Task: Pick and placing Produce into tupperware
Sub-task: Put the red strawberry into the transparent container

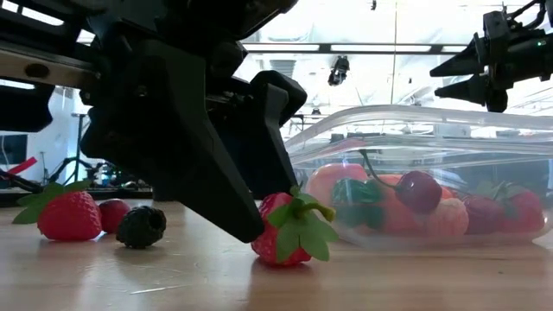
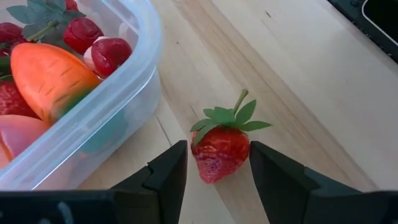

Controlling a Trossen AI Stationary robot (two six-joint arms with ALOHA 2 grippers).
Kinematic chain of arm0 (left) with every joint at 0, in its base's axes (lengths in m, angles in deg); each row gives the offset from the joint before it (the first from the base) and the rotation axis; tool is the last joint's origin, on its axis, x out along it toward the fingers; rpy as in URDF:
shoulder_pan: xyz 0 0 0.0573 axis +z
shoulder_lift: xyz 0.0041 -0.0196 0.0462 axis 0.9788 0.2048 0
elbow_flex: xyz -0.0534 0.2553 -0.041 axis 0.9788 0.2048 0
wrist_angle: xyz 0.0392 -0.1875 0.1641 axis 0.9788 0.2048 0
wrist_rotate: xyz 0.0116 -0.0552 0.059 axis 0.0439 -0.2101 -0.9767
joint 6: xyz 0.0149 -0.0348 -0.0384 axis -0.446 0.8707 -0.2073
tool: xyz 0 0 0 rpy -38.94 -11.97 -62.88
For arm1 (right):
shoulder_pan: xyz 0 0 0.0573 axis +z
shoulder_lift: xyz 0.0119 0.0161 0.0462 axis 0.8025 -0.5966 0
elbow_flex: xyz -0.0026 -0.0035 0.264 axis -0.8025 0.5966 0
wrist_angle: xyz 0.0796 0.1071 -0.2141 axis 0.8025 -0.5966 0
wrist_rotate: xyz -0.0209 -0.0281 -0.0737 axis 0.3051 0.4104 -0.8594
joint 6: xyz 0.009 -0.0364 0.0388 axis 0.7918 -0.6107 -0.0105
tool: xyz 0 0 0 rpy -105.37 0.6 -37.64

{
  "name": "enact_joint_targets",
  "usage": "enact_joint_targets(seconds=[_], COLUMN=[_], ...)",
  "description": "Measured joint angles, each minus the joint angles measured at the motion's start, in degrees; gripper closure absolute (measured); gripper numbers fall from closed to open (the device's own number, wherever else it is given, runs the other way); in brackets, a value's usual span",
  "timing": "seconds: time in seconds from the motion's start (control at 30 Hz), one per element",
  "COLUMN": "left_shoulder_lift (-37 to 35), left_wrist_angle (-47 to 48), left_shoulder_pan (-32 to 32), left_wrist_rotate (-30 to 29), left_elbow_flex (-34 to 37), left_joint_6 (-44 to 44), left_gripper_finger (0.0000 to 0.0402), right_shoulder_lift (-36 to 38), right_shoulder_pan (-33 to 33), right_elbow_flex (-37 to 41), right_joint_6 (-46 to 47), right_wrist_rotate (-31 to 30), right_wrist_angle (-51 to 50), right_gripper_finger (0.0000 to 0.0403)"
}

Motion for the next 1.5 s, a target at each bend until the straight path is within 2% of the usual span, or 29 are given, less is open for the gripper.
enact_joint_targets(seconds=[0.4, 0.73, 1.0, 1.5], left_shoulder_lift=[0.00, -0.01, -0.02, -1.17], left_wrist_angle=[0.55, 0.39, 0.42, 0.50], left_shoulder_pan=[0.13, 0.13, 0.13, 0.13], left_wrist_rotate=[0.35, 0.38, 1.08, -0.02], left_elbow_flex=[0.11, 0.11, -0.12, -0.17], left_joint_6=[-0.11, -0.06, 2.88, 2.89], left_gripper_finger=[0.0243, 0.0287, 0.0289, 0.0291], right_shoulder_lift=[0.00, 0.01, 0.01, 0.02], right_shoulder_pan=[0.01, 0.00, -0.01, 0.00], right_elbow_flex=[0.00, 0.00, 0.00, 0.00], right_joint_6=[0.02, 0.02, 0.01, 0.01], right_wrist_rotate=[0.00, -0.01, 0.00, 0.01], right_wrist_angle=[0.00, 0.00, 0.00, 0.00], right_gripper_finger=[0.0157, 0.0156, 0.0156, 0.0156])
